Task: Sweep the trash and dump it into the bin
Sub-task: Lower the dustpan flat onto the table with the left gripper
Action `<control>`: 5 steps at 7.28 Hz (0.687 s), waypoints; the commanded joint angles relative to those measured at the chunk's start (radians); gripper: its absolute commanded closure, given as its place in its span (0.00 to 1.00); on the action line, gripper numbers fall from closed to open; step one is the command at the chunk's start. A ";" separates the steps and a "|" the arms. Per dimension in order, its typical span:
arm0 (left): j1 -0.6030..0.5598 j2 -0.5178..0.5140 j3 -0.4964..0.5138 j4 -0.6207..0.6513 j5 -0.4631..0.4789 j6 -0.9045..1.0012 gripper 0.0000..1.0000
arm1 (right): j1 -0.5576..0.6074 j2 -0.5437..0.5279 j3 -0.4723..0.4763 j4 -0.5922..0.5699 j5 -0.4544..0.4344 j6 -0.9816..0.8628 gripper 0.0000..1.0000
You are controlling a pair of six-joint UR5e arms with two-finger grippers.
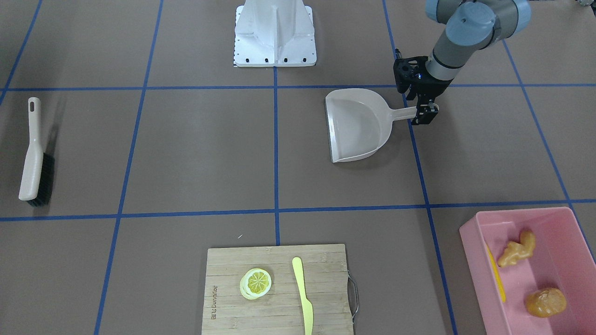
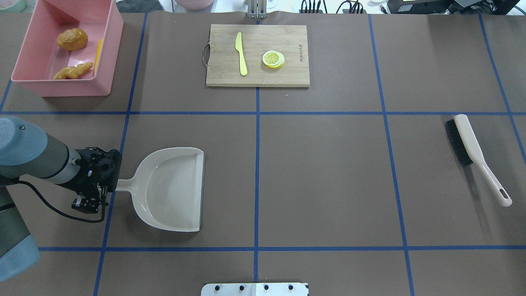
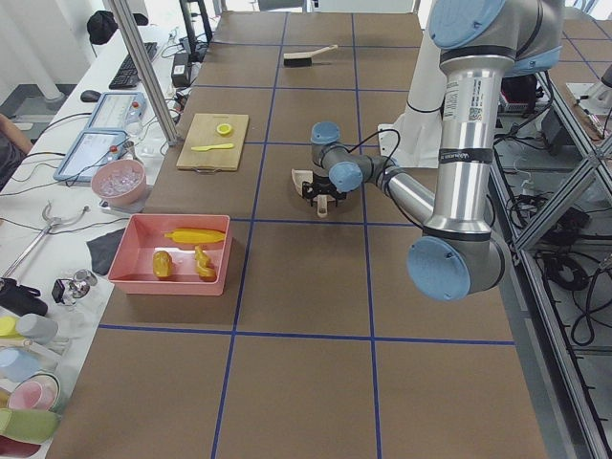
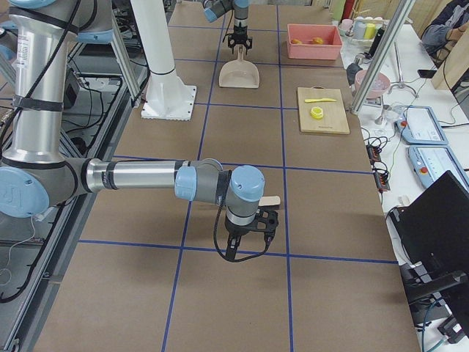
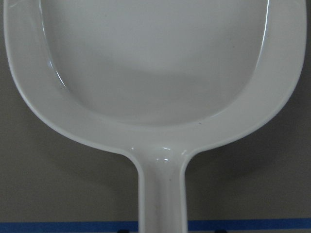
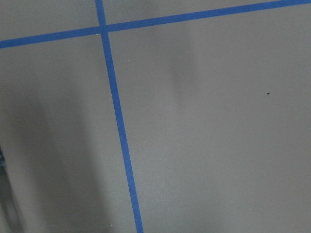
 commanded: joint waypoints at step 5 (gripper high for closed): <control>-0.133 0.024 -0.106 0.109 -0.100 -0.003 0.02 | -0.001 0.000 0.001 0.000 -0.001 -0.003 0.00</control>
